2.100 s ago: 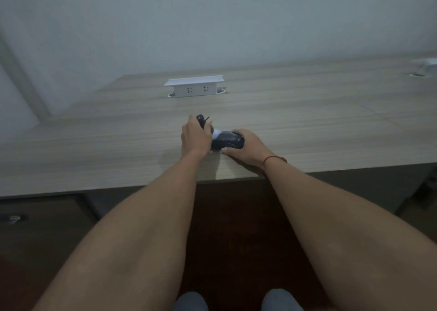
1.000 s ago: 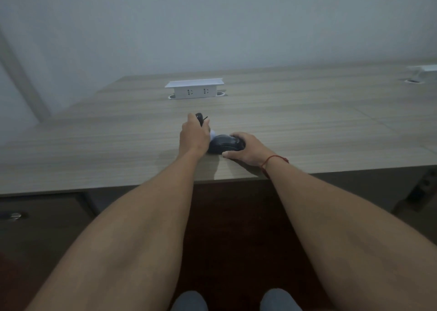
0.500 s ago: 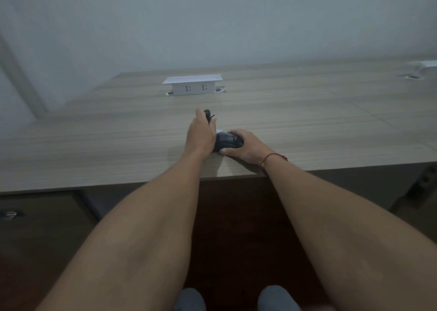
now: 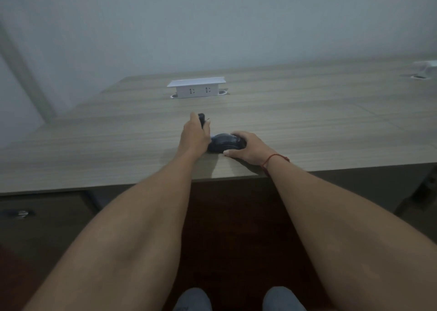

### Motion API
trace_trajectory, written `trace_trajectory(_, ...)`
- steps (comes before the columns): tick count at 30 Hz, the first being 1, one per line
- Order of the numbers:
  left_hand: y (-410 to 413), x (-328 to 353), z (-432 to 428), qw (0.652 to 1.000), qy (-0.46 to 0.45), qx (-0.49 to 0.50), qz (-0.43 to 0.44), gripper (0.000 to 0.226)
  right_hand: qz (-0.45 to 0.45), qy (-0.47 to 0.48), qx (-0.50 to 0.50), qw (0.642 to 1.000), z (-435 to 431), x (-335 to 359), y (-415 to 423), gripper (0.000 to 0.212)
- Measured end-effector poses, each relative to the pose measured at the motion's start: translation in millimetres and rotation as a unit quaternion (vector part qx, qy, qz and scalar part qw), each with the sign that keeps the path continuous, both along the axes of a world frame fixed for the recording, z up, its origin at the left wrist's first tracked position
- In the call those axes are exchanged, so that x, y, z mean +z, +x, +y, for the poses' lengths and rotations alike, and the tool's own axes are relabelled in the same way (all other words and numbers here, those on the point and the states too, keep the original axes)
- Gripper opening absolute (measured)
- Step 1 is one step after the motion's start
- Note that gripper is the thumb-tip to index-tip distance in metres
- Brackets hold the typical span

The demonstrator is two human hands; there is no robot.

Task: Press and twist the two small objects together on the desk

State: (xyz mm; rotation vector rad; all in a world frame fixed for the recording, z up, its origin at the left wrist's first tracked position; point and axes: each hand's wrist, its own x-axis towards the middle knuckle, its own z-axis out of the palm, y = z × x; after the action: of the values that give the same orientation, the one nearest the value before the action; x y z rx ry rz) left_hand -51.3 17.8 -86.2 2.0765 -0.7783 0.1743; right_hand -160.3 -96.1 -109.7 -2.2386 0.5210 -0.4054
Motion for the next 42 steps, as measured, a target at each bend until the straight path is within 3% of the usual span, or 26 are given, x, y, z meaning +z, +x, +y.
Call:
trace_trajectory(3,-10,5,-6,0.999,-0.044,-0.019,0.020,0.026,-0.003,-0.005,0.002,1.000,4,0,2,0.052)
trace_trajectory(7,-3,1,-3,0.998,0.025,0.031,0.051,0.031,0.013,-0.002,0.018,1.000,2,2,-1,0.057)
trace_trajectory(10,10,0,5,0.995,0.025,0.070,0.066,0.034,0.044,0.009,0.024,0.999,-4,8,-3,0.057)
trace_trajectory(15,15,-9,6,0.993,-0.021,0.091,0.079,0.032,0.073,0.037,-0.022,0.996,-12,13,-4,0.077)
trace_trajectory(23,16,-11,-10,0.989,-0.076,0.064,0.105,0.027,0.042,0.078,-0.041,0.995,-12,9,9,0.063)
trace_trajectory(32,16,-12,-10,0.991,-0.073,0.016,0.110,0.033,-0.040,0.071,-0.180,0.980,-11,-7,28,0.050)
trace_trajectory(37,14,-10,-6,0.993,-0.063,0.008,0.098,0.030,-0.050,0.086,-0.181,0.978,-11,-8,29,0.027)
trace_trajectory(42,6,-1,-9,0.981,-0.153,0.041,0.111,0.037,-0.047,0.069,-0.159,0.984,-8,-11,27,0.035)
